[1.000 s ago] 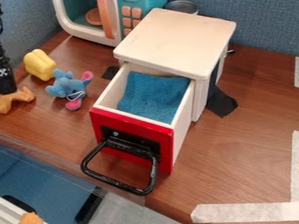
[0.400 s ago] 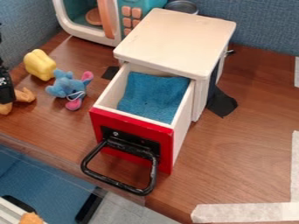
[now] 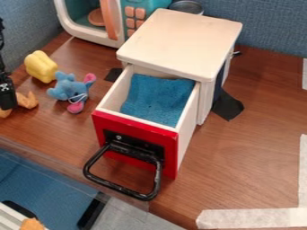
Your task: Put the brown object into the drawer
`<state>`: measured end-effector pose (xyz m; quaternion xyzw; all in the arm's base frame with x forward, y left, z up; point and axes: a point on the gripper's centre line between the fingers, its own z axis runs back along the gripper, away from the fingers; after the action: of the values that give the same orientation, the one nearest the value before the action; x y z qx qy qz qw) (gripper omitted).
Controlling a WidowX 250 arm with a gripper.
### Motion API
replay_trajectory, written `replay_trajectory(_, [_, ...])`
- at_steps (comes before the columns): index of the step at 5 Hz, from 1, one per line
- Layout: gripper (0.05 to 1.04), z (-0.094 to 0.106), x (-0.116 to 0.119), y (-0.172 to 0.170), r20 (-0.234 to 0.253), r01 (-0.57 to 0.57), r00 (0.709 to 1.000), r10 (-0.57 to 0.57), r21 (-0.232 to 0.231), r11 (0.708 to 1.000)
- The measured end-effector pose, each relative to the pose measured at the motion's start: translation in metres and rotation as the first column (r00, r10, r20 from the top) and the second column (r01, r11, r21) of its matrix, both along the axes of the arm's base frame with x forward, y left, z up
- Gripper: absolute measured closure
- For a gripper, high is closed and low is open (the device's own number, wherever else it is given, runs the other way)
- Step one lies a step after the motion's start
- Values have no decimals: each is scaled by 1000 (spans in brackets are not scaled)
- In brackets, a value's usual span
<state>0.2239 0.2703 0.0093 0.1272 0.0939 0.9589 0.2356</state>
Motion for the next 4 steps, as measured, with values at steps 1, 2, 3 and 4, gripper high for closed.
replay_trajectory(1, [133, -4, 5, -6, -15, 21, 1000, -21, 41, 999])
replay_trajectory(2, [390, -8, 12, -12, -10, 21, 1000, -20, 107, 994])
replay_trajectory(3, [554, -8, 12, -12, -11, 22, 1000, -21, 135, 991])
replay_trajectory(4, [563, -6, 11, -23, 24, 92, 995, -99, 195, 976])
